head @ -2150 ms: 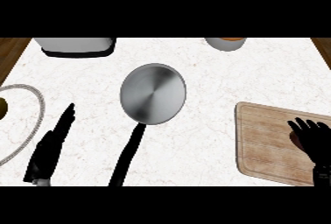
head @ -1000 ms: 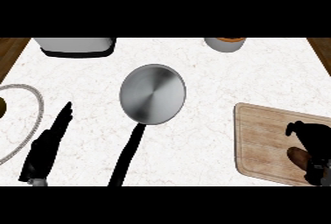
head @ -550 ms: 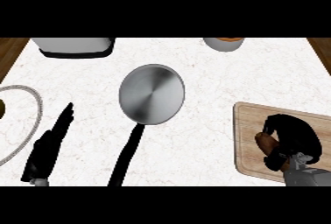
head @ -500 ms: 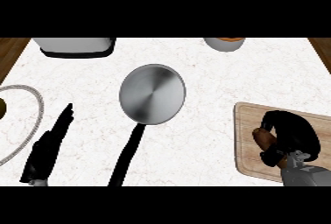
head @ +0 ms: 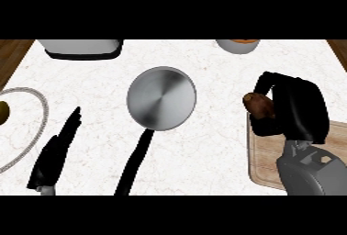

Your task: Pick the sweet potato from the cutting board and place it in the pan

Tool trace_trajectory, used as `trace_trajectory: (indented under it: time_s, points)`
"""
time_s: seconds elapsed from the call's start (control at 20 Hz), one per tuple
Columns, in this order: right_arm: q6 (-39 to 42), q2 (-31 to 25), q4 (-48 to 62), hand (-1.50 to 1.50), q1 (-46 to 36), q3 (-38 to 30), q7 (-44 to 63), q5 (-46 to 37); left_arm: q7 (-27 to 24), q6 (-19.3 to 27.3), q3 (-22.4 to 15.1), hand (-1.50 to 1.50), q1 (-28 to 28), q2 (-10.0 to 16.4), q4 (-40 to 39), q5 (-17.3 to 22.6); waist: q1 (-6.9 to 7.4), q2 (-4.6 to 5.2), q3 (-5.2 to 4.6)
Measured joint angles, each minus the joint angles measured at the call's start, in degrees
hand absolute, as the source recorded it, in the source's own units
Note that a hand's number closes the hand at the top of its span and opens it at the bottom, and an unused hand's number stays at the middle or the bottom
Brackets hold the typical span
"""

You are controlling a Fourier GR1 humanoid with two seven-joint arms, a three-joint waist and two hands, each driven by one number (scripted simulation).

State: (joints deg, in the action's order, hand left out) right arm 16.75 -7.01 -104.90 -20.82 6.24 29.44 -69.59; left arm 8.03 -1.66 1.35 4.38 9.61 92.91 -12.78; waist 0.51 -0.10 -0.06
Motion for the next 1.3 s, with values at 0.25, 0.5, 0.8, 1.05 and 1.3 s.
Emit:
trace_trajectory:
  time_s: [0.25, 0.5, 0.8, 1.05, 1.3]
  points:
    - [-3.9, 4.5, 7.8, 1.5, -10.1, 1.2, 1.8, 1.3, -0.2, -0.6, 0.3, 0.0, -0.8, 0.2, -0.1, 0.3, 0.42, 0.17, 0.02]
    - [-9.5, 6.2, 20.3, 1.5, -19.8, 1.2, 3.6, 7.0, -0.5, -1.4, 0.7, 0.0, -0.6, 0.5, -0.1, 0.5, 0.89, 0.32, 0.04]
    - [-19.8, 6.8, 38.4, 1.5, -29.8, 2.9, 4.7, 16.0, 0.5, -1.2, 0.1, 0.0, -2.0, -0.1, -0.2, -0.1, 1.86, 0.62, 0.05]
    - [-26.5, 7.0, 54.6, 1.5, -36.3, 4.7, 2.2, 22.2, 0.7, -2.0, -0.5, 0.0, -2.9, -0.2, 0.1, 0.0, 3.31, 1.04, 0.04]
    - [-28.4, 7.0, 67.5, 1.5, -40.5, 8.3, -0.9, 26.0, -0.2, -2.3, -1.2, 0.0, -3.4, -0.4, -0.5, -0.4, 4.71, 1.52, 0.02]
